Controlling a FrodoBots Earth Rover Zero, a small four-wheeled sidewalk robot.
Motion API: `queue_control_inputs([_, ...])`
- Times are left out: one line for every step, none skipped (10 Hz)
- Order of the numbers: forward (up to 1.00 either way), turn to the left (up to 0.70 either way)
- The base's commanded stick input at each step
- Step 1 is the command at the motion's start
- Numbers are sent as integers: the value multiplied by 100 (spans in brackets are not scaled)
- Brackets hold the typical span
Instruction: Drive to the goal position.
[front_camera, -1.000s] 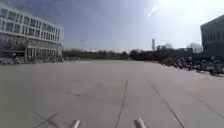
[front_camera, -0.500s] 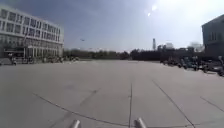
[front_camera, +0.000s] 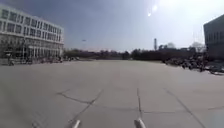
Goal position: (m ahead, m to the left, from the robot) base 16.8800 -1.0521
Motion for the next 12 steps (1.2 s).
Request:
queue_control_inputs([100,0])
queue_control_inputs([100,0])
queue_control_inputs([100,0])
queue_control_inputs([100,0])
queue_control_inputs([100,0])
queue_control_inputs([100,0])
queue_control_inputs([100,0])
queue_control_inputs([100,0])
queue_control_inputs([100,0])
queue_control_inputs([100,-2])
queue_control_inputs([100,-23])
queue_control_inputs([100,-27])
